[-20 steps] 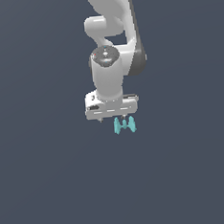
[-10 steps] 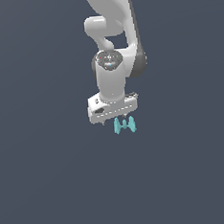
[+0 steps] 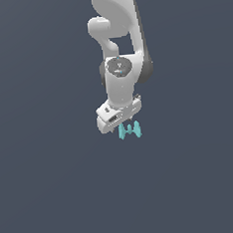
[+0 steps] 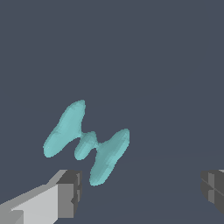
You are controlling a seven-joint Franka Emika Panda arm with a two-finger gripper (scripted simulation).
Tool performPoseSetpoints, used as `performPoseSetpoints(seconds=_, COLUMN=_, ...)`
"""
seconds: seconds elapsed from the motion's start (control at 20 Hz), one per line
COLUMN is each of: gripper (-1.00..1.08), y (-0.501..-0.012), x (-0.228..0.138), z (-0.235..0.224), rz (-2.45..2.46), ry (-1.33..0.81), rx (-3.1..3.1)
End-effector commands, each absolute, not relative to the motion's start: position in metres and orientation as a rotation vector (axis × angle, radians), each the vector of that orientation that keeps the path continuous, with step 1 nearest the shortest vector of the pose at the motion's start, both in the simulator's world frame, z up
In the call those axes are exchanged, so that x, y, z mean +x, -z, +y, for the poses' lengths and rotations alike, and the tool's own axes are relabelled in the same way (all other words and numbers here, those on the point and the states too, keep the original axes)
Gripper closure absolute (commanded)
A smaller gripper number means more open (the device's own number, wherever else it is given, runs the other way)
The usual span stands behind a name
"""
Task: Pick up the object and move it to a goal position.
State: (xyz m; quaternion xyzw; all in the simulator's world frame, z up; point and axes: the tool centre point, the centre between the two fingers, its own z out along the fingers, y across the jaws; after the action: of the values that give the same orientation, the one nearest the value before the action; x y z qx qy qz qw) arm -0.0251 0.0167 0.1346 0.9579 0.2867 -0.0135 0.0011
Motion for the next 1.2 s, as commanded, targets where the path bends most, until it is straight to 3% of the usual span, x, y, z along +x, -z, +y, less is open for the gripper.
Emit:
performPoseSetpoints(seconds=0.0, gripper=-0.92, y=-0.13, x=-0.028, z=0.02, rz=1.019, ry=0.041, rx=2.968)
performPoseSetpoints(seconds=1.15, gripper=-0.92, y=-0.09, x=-0.054, z=0.053, rz=1.988, ry=0.015, rx=2.43)
